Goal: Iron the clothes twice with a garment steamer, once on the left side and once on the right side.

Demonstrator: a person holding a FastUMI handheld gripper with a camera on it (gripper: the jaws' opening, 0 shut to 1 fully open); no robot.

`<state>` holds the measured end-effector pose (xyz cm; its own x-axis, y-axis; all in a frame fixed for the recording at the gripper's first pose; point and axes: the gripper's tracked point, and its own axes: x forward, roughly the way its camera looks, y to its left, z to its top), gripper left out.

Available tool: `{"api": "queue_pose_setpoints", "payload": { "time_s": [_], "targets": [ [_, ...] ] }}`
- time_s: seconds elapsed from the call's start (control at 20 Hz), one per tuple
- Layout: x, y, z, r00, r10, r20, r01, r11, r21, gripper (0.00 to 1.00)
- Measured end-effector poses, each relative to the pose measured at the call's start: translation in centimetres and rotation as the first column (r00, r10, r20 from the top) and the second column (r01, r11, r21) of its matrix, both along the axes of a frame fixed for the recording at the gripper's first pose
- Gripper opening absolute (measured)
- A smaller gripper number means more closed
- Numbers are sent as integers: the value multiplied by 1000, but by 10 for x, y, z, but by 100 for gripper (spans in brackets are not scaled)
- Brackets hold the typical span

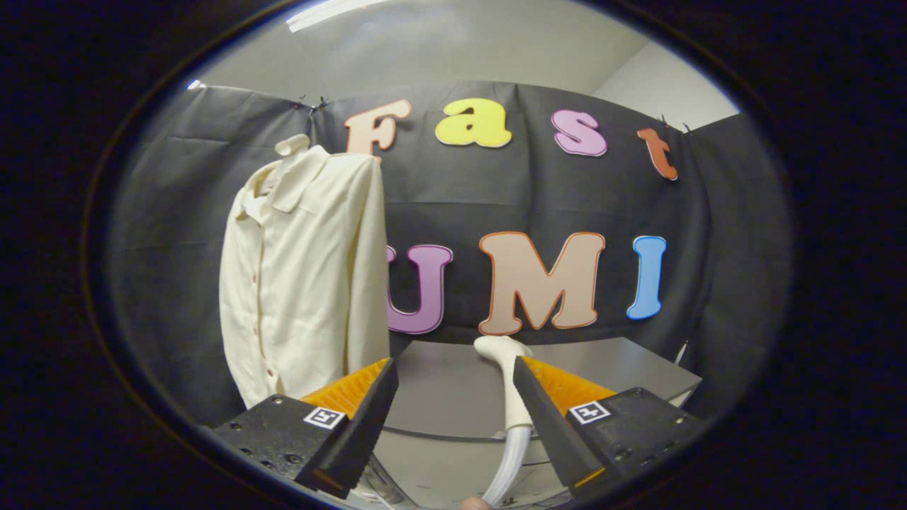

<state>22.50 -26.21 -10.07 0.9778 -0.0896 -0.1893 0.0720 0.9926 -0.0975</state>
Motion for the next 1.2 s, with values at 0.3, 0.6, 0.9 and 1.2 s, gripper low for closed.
{"api": "queue_pose_setpoints", "payload": {
  "time_s": [0.3,0.6,0.9,1.2],
  "targets": [
    [64,-48,-24,997,-52,-61,49,998,-49,92],
    [108,-61,-59,978,-51,-201,42,998,-48,66],
    [120,-78,-106,918,-73,-391,49,996,-73,62],
    [122,-82,-112,897,-68,-437,62,998,-27,46]
  ]
}}
